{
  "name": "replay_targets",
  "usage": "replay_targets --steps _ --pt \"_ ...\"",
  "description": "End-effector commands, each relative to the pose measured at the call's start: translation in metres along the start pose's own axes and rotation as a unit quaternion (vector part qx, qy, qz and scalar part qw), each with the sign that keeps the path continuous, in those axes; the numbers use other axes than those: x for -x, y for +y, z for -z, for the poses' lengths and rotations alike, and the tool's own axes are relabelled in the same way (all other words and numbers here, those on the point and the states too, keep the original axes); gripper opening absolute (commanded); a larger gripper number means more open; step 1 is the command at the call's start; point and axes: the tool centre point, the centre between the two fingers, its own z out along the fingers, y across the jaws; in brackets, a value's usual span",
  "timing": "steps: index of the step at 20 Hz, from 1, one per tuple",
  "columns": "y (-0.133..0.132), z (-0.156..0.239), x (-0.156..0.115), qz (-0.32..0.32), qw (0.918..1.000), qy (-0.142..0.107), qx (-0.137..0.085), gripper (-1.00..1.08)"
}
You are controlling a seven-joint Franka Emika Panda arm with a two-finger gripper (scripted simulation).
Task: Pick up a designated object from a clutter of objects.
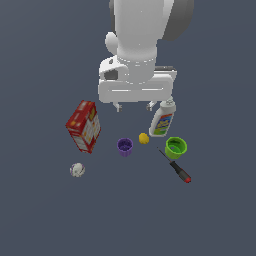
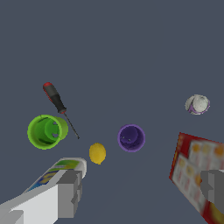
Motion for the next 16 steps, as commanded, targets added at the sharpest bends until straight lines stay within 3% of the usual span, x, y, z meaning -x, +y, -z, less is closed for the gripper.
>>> replay_targets --steps 1,9,16 --pt "0.000 0.000 0.000 0.000 1.0000 0.000 0.000 0.28" --pt "0.011 0.001 -0.002 -0.017 0.9998 0.001 -0.007 0.28" --pt "-0.001 -0.014 -0.006 -0.010 0.9999 -0.002 -0.007 0.28"
